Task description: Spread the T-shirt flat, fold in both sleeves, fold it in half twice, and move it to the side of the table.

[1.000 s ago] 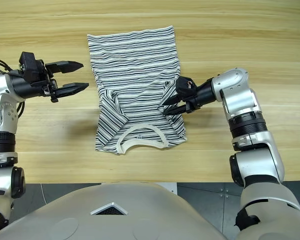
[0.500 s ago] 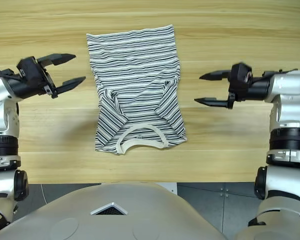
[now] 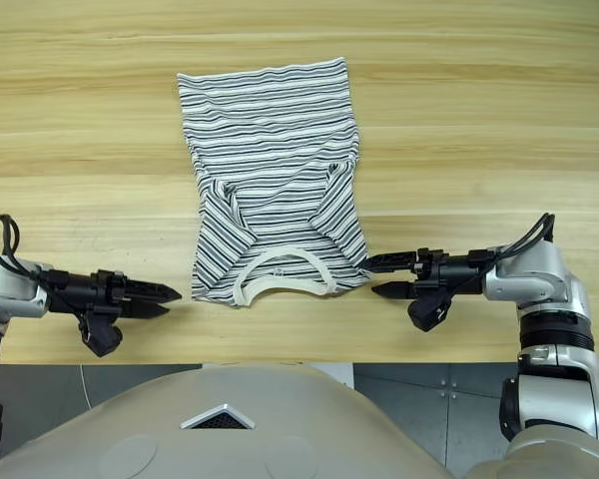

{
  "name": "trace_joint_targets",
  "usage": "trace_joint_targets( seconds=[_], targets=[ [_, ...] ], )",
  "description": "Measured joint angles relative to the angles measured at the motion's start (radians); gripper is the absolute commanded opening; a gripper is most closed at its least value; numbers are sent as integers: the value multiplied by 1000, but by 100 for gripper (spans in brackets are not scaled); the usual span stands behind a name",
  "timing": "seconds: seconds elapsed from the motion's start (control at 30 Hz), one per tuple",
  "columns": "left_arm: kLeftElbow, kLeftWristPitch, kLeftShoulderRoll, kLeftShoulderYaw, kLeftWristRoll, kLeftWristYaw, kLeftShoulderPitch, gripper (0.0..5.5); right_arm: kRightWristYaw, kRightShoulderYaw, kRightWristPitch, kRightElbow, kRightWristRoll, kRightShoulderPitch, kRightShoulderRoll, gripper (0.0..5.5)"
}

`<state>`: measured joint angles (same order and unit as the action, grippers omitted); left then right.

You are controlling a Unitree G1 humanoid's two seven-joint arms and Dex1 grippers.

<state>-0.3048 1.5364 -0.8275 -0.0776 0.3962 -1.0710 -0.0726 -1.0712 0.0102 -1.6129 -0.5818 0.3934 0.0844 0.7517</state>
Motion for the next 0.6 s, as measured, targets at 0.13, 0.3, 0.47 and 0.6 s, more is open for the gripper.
trace_joint_targets(
  seconds=[0.13,0.3,0.47,0.6],
  targets=[
    [-47,27,0,-6,73,105,15,277,130,-4,-5,11,117,6,0,345],
    [-122,37,5,5,182,236,72,277,285,-21,-9,18,275,29,7,345],
    [-151,37,-6,18,280,349,97,277,405,-26,-8,1,399,65,35,345],
    [-148,22,-4,-4,330,432,105,277,513,-8,5,4,486,83,47,345]
  ],
)
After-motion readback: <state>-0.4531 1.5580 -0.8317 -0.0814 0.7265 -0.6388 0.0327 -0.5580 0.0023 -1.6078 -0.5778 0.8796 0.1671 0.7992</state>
